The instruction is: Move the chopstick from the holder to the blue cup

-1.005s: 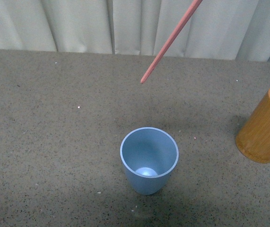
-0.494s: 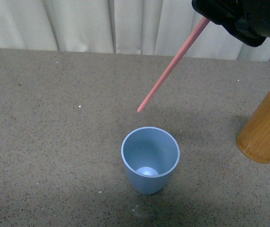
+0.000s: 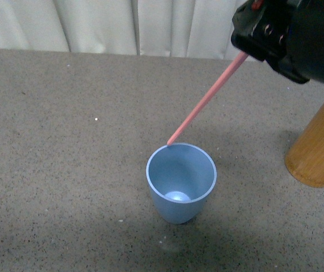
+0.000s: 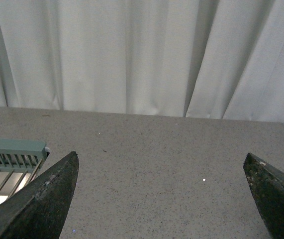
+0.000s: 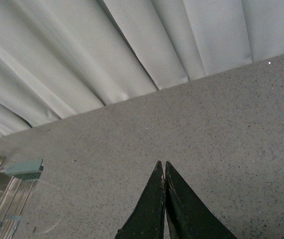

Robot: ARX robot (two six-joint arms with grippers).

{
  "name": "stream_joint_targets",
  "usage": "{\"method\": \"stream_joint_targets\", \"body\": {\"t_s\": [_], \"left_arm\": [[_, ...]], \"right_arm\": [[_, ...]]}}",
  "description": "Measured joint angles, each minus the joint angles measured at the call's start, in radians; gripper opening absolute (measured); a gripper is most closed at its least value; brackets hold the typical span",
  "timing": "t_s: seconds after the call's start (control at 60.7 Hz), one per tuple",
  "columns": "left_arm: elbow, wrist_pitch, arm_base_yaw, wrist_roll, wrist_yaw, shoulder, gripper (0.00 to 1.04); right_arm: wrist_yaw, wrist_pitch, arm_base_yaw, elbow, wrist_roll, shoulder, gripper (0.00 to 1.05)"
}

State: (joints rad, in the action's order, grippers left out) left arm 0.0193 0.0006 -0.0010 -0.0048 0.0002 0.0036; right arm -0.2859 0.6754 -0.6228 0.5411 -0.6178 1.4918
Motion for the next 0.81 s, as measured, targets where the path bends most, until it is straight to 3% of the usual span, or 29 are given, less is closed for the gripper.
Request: {"method": "stream_joint_targets", "body": {"t_s": [0.428,0.807], "left_arm": [[0.0,0.0,0.0,0.0,0.0,0.0,0.98],[0.0,0.0,0.0,0.0,0.0,0.0,0.98]], "right_arm": [[0.011,-0.001,-0.005,-0.007,0.006,0.007,0.02],[-0.029,-0.042,-0.001,-0.007,0.012,-0.009,0.73]]}}
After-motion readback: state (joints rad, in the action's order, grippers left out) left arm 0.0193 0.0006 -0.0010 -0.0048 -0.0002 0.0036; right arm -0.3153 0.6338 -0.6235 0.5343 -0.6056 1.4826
